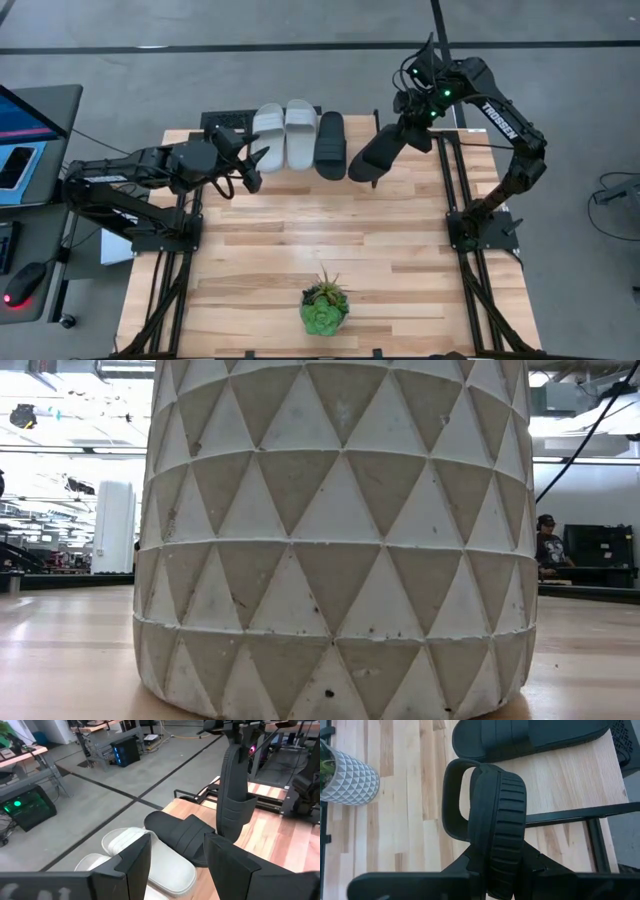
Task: Pick and place slides into the shelf
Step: Put the black slide on the shelf
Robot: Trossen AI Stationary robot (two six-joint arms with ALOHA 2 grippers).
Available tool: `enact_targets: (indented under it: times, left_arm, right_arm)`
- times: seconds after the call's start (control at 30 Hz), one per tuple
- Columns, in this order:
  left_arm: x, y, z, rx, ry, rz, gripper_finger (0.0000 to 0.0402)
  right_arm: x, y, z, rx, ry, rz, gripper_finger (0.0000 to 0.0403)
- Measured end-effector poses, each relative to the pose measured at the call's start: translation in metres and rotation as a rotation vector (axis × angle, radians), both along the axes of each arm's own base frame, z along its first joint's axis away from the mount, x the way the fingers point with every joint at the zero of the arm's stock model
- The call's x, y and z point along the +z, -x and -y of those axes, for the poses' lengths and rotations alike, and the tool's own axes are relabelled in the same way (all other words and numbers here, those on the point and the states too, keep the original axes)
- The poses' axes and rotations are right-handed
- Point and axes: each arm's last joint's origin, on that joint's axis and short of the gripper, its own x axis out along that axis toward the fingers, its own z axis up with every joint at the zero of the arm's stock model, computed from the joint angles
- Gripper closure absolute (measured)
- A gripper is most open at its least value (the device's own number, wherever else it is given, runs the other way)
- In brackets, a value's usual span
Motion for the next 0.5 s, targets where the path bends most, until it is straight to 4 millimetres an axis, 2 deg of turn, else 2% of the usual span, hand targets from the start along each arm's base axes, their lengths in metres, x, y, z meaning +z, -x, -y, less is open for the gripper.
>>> enact_targets:
  times: [0.5]
  left_arm:
    - [0.0000,0.0001,-0.0001,0.004,-0.005,-0.003,0.0227]
  right_arm:
    - [0.0008,-0.0077,-0.0091,0.091,0.042,-0.002,0.0361]
